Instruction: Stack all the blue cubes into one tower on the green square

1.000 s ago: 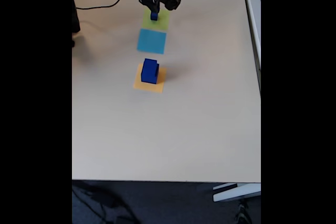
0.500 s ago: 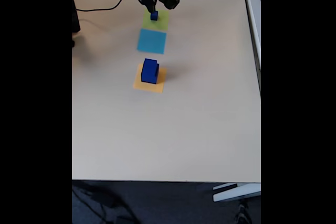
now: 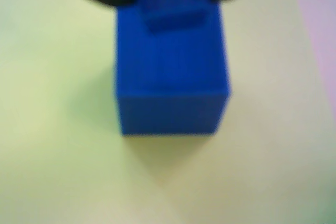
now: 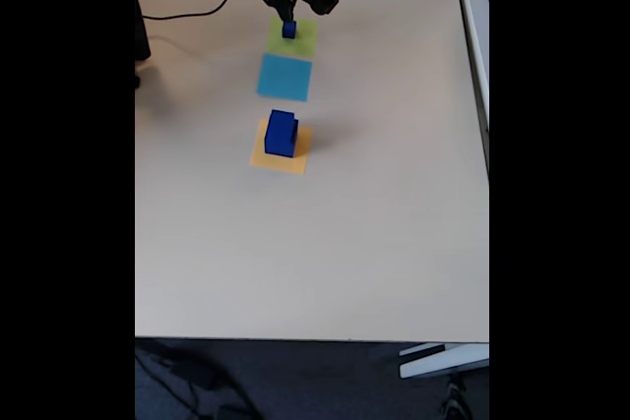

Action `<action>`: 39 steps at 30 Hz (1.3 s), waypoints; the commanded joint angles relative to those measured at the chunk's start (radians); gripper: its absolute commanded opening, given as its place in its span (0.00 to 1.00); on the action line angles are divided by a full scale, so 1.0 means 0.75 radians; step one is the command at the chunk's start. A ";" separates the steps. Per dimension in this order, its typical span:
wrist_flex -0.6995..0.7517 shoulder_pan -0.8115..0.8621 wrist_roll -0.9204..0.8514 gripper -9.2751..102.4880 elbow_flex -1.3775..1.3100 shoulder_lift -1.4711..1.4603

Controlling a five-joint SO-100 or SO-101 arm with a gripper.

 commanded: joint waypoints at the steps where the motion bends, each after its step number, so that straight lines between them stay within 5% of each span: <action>1: 0.008 0.008 -0.012 0.08 -0.080 0.010; 39: -0.014 0.031 -0.010 0.08 -0.078 -0.029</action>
